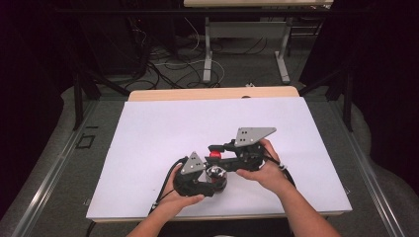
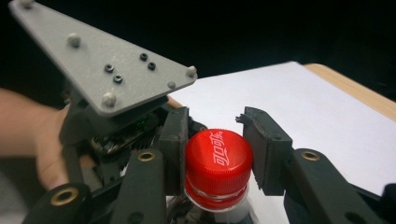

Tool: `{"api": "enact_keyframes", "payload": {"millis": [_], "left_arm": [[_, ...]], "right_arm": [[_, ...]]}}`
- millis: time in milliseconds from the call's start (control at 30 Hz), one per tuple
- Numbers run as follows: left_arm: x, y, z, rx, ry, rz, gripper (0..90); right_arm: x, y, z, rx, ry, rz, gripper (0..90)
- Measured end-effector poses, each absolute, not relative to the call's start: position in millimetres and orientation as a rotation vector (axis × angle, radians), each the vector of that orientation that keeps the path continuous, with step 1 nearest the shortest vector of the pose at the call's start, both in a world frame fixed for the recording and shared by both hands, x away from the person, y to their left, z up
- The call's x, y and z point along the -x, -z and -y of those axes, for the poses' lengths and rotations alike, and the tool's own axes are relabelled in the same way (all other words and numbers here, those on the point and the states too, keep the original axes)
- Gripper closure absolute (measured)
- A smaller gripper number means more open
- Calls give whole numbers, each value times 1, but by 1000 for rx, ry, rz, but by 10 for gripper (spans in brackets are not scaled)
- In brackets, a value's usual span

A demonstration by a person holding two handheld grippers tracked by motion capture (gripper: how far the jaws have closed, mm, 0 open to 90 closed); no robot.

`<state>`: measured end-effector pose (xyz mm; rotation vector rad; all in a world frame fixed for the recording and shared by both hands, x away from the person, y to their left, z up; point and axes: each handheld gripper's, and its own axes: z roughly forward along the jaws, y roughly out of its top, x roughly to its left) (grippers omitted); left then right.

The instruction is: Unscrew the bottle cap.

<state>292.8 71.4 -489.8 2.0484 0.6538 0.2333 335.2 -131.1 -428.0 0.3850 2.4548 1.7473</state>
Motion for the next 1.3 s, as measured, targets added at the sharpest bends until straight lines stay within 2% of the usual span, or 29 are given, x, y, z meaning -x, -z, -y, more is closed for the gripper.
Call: {"api": "enact_keyframes", "payload": {"millis": [267,333,433,533,733,900,1167,1300], "left_arm": [[-293,491,-71,-2041,-230,-657,304],[-293,491,-72,-2037,-235,-665,304],[-294,490,-73,-2040,-241,-667,303],[-294,490,-73,-2033,-255,-677,303],[-294,490,-72,-2033,-261,-699,303],[-294,490,-73,-2030,-266,-709,303],[-294,490,-73,-2041,-271,-703,303],[-294,489,-74,-2034,-259,-701,303]], "right_arm": [[-345,431,134,-259,-1807,-2499,603],[-344,431,134,-285,-1790,-2486,507],[-337,428,134,-374,-1788,-2425,427],[-325,424,132,-541,-1773,-2328,421],[-297,418,119,-818,-1679,-2150,439],[-286,422,105,-955,-1582,-2045,490],[-284,430,93,-1023,-1474,-2013,600],[-286,430,94,-955,-1487,-2033,607]]}}
